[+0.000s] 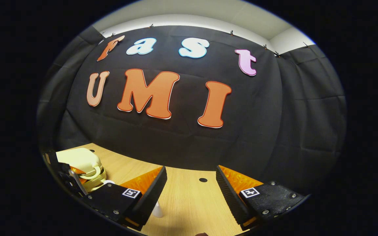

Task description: First open the suitcase, pack the skin care products into it, and then close the suitcase.

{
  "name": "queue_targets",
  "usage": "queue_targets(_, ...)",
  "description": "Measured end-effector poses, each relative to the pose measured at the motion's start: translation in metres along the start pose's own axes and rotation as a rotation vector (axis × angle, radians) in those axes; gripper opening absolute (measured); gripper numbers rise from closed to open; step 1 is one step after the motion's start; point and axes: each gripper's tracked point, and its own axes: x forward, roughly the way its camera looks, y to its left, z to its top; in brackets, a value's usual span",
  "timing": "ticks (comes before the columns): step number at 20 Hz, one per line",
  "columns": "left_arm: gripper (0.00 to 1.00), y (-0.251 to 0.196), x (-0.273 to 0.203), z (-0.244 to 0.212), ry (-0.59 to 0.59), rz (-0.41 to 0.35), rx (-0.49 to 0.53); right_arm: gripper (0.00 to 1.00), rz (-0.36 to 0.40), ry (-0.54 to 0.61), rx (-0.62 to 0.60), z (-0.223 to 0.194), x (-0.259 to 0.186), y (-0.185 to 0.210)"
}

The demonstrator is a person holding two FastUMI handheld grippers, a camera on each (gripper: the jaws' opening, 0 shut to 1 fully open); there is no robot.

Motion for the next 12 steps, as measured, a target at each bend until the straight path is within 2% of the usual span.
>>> queue_targets(5, 0.14, 0.067, -0.016, -0.001, -0.023, 0.075, -0.173, 0.95, 0.031, -0.013, -0.014, 0.009, 0.003, 0.019)
queue_targets(12, 0.15, 0.16, -0.028, -0.036, -0.012, 0.133, -0.579, 0.95, 0.064, -0.025, -0.027, 0.019, 0.009, 0.044)
